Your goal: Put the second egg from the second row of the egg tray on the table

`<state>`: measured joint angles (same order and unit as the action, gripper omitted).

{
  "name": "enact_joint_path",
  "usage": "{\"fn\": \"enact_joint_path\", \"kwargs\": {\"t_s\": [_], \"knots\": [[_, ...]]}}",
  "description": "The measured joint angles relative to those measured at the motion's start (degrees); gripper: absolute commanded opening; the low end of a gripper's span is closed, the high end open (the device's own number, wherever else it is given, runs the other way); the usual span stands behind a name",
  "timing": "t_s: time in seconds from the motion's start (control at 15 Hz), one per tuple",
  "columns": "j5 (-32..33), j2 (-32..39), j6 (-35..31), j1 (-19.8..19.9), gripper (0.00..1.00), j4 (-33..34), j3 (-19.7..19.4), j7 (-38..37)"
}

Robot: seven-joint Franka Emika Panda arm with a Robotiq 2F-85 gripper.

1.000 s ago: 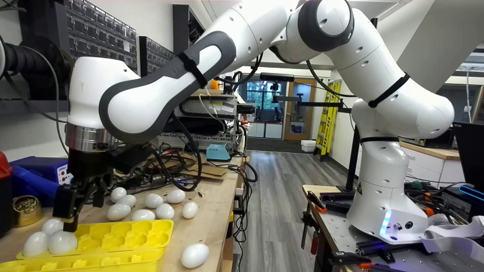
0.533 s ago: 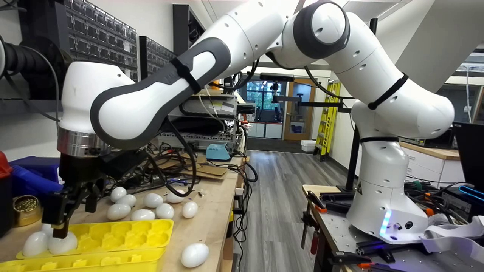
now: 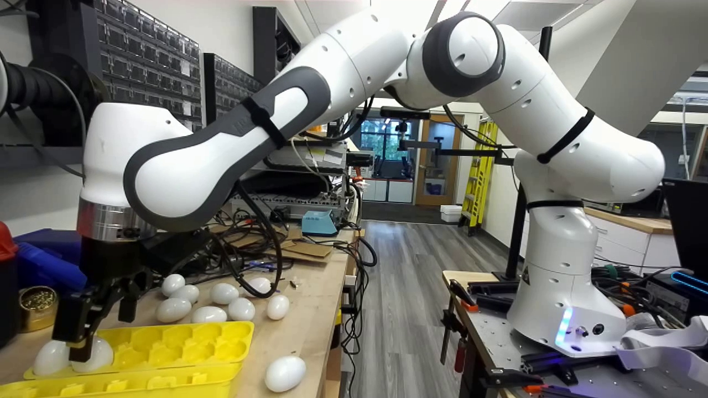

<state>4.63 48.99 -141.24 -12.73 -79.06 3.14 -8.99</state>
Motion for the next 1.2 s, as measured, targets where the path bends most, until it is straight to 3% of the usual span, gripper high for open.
{"fn": "enact_joint_path", "kwargs": {"t_s": [0.13,0.2,0.33,0.8,1.2], "knots": [[-0.37,0.58,-0.03,0.00,0.97,0.64,0.20,0.02],[-0.63,0.94,-0.10,0.01,0.74,1.11,0.29,0.05],[-1.12,1.62,-0.58,0.01,0.70,1.85,0.41,0.09],[-2.27,3.96,-2.22,0.39,0.24,4.23,0.76,0.50],[-2.96,4.17,-2.38,1.03,0.23,5.48,1.00,2.15]]}}
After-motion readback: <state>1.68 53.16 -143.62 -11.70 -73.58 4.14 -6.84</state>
